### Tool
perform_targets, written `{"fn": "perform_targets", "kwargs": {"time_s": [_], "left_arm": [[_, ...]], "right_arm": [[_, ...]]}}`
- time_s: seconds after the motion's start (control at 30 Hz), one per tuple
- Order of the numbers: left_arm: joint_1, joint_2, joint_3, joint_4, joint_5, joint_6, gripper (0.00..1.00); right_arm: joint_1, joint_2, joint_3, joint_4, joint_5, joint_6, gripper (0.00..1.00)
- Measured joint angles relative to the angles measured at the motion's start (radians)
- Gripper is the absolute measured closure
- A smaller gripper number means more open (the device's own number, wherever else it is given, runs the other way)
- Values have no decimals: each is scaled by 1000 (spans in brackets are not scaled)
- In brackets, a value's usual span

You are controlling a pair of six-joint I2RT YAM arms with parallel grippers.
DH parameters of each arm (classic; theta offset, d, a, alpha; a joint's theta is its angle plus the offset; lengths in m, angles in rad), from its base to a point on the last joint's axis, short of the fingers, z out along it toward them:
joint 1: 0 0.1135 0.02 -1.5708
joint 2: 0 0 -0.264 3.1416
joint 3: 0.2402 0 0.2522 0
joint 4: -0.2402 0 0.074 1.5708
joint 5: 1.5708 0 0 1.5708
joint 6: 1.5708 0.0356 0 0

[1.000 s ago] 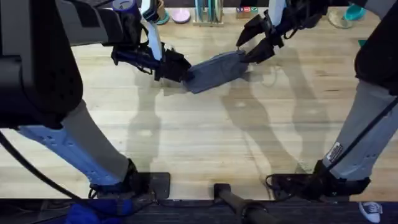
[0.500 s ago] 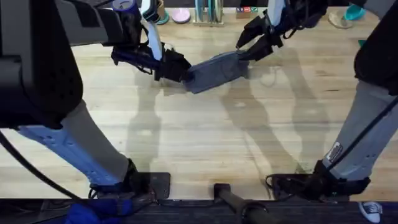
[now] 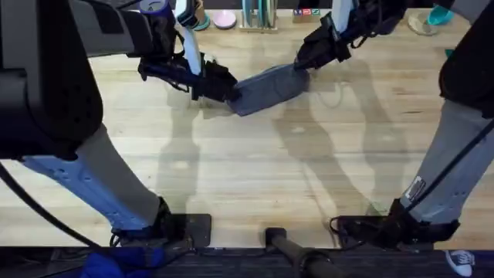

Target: Unzip the bag, pick up the pens from the table one at a time and place them inside, then zip the bag closed.

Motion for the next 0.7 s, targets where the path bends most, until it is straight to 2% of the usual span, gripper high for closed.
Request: {"fn": "perform_targets", "kwargs": {"time_s": [0.7], "left_arm": [[0, 0, 0, -2, 0, 0, 959]], "right_arm": [[0, 0, 18, -41, 2, 39, 972]]}}
